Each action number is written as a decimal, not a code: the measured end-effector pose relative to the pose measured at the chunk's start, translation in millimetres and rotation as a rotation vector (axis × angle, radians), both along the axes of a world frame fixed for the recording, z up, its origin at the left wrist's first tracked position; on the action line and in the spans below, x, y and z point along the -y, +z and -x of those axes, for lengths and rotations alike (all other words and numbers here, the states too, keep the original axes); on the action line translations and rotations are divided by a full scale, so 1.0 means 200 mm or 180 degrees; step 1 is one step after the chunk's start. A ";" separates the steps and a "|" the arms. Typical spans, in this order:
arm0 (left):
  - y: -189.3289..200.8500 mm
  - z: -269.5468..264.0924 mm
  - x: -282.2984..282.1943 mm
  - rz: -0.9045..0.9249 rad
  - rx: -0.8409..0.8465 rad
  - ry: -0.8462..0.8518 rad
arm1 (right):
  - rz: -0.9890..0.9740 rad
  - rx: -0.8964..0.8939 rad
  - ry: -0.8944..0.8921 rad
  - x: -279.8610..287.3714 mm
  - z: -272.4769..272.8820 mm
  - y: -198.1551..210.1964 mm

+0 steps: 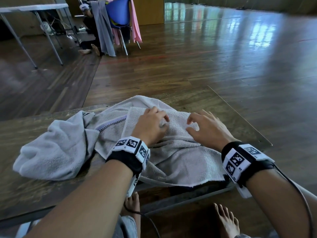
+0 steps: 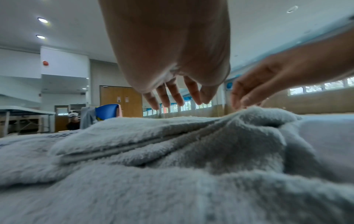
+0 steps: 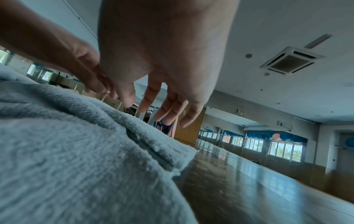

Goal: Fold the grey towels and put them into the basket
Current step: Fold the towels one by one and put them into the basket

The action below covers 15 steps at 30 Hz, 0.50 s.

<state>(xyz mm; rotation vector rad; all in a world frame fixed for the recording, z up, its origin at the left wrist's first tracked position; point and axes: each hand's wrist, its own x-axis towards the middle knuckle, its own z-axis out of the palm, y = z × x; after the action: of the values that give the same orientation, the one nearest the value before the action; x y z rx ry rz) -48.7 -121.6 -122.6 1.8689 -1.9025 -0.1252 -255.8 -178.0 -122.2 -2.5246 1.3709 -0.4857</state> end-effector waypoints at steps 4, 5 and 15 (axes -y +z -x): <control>-0.06 0.04 0.06 -0.0267 0.0306 0.0070 | -0.0324 -0.0007 0.0402 0.05 -0.11 -0.03; -0.08 0.04 0.08 -0.0451 0.0302 0.0113 | -0.0388 -0.0019 0.0494 0.06 -0.13 -0.04; -0.19 -0.03 0.13 -0.1303 0.0315 0.0106 | -0.1320 -0.0337 0.0526 0.17 -0.21 -0.15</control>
<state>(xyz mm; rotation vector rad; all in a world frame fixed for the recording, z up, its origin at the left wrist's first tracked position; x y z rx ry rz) -42.6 -146.8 -161.5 2.2035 -2.0272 -0.4488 -212.8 -211.4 -151.5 -2.3149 1.1408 -0.0288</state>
